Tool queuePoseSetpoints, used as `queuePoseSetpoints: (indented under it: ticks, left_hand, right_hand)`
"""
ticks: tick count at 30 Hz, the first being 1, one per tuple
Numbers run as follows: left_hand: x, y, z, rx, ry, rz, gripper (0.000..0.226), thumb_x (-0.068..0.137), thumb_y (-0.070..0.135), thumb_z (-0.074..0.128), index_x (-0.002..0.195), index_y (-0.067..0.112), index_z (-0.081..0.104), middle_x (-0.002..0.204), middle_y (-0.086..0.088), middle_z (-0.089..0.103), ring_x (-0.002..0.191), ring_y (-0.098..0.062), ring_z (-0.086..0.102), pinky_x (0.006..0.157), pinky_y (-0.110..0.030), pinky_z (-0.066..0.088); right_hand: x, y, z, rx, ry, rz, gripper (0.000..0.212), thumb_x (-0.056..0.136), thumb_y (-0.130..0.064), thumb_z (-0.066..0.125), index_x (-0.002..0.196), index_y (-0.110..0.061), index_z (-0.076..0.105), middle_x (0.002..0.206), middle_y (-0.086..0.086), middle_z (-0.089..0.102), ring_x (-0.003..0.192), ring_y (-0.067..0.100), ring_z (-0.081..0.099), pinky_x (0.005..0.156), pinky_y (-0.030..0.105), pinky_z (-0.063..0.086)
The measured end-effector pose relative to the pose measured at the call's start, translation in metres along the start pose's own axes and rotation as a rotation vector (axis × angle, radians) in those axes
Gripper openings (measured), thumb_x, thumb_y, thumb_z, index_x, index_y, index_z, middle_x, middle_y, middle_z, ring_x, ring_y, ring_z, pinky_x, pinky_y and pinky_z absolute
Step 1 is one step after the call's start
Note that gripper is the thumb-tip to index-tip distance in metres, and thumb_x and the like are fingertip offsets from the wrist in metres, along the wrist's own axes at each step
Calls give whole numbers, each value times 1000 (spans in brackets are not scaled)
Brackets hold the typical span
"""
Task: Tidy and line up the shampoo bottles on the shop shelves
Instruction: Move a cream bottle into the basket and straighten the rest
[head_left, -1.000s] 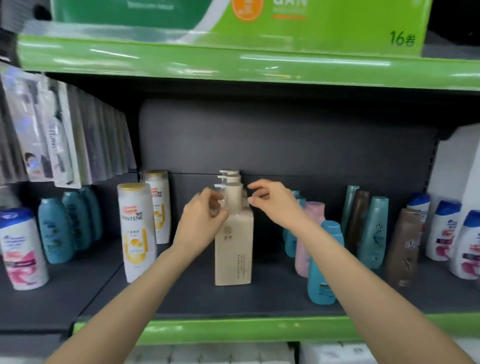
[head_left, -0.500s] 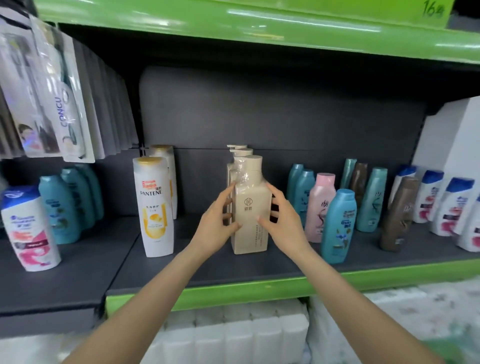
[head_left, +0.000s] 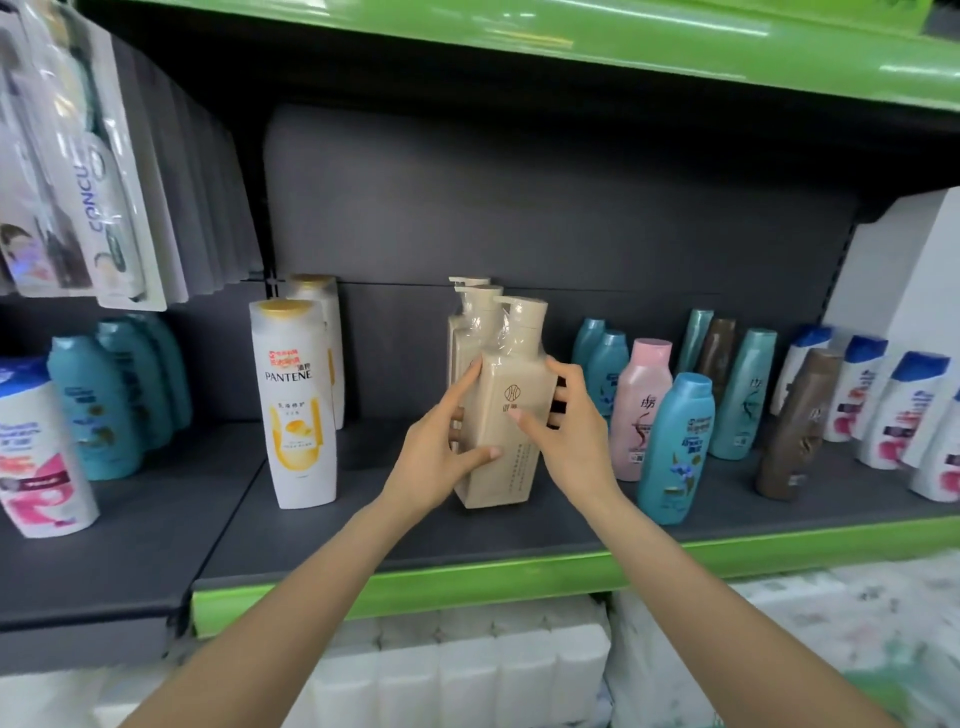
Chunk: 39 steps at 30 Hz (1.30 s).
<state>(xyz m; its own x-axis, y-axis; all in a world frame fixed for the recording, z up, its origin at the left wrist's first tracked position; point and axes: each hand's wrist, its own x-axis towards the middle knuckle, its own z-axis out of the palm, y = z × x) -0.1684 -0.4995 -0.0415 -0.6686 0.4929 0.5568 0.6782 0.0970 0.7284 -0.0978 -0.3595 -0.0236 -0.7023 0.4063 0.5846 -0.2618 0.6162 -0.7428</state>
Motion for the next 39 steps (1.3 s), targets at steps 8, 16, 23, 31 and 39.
queuePoseSetpoints:
  ticks: [8, 16, 23, 31, 39]
  left_hand:
    - [-8, 20, -29, -78, 35, -15, 75, 76, 27, 75, 130, 57, 34, 102, 5, 65, 85, -13, 65, 79, -27, 53]
    - [-28, 42, -32, 177, 67, -9, 70, 73, 37, 75, 126, 60, 37, 93, 6, 62, 75, -12, 58, 79, -37, 53]
    - [-51, 51, -37, 52, 44, -5, 75, 71, 33, 79, 128, 55, 36, 97, 9, 66, 81, -8, 63, 78, -21, 50]
    - [-61, 59, -63, -308, -405, -299, 71, 76, 37, 65, 131, 58, 25, 119, -4, 63, 105, -10, 63, 83, -26, 54]
    - [-70, 62, -47, -146, -201, -224, 75, 69, 46, 77, 131, 55, 36, 101, -3, 62, 93, -16, 62, 83, -31, 54]
  right_hand:
    - [-4, -28, -28, 42, -180, -51, 71, 84, -14, 68, 142, -33, 32, 123, -7, 52, 101, 10, 59, 85, 27, 53]
    - [-20, -47, -7, 60, -86, 105, 64, 75, -47, 71, 126, -28, 37, 111, -9, 57, 102, 11, 58, 82, 35, 53]
    - [-28, -55, -7, 252, -46, 265, 57, 67, -45, 78, 109, -32, 40, 107, -6, 61, 99, 15, 62, 83, 46, 55]
    - [-50, -64, -24, 618, -142, 321, 43, 84, -22, 67, 121, -18, 45, 113, 11, 64, 103, 25, 65, 77, 50, 57]
    - [-57, -78, -35, 505, -171, 245, 35, 90, -15, 59, 124, -18, 50, 105, 6, 68, 101, 22, 66, 68, 36, 59]
